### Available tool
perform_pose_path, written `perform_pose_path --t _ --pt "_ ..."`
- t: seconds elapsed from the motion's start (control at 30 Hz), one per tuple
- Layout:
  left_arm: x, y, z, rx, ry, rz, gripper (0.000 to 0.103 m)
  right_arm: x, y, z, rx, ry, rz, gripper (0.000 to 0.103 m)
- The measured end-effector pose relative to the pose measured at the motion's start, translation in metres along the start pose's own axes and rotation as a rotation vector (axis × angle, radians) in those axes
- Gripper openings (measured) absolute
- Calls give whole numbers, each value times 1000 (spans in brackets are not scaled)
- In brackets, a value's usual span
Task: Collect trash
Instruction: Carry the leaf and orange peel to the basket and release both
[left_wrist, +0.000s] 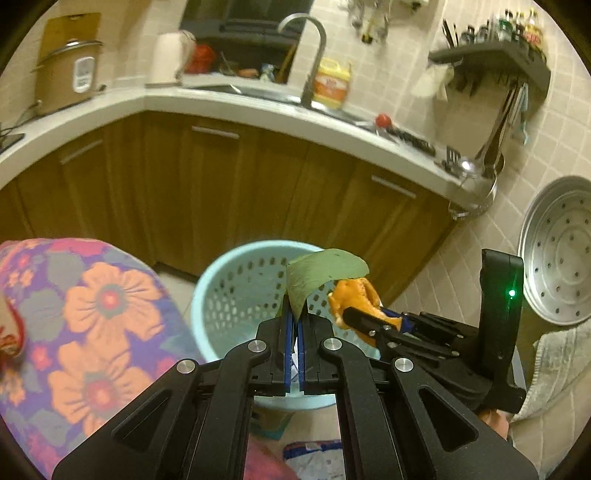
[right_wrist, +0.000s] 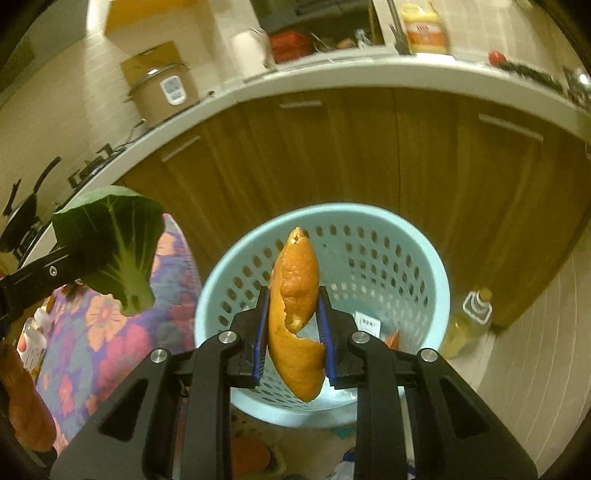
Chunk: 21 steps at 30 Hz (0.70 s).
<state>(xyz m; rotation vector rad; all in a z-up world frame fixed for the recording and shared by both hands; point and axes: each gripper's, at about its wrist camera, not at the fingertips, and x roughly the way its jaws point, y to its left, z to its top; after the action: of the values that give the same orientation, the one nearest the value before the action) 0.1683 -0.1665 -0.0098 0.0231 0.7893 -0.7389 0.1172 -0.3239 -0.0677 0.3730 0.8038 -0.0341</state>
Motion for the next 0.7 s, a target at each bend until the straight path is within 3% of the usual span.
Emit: perform_pose_path --t 0.17,0.23,0.27,0.3,0.33,0.7 --pt "26 1 1 -8 51 -1 2 14 -8 -2 26 42 -11 26" --pt "29 1 0 -11 57 -2 24 15 -12 -3 34 48 -12 32" --pt "29 2 -1 -12 49 11 44 15 -13 -4 38 47 -15 46" --pt "27 2 -1 -10 42 17 50 14 -14 -4 42 40 -16 55" --pt "26 3 -2 -7 39 16 50 12 -15 -5 44 29 -17 62" --pt "-18 17 -9 -35 -3 22 50 -9 13 -7 -21 -3 21 62"
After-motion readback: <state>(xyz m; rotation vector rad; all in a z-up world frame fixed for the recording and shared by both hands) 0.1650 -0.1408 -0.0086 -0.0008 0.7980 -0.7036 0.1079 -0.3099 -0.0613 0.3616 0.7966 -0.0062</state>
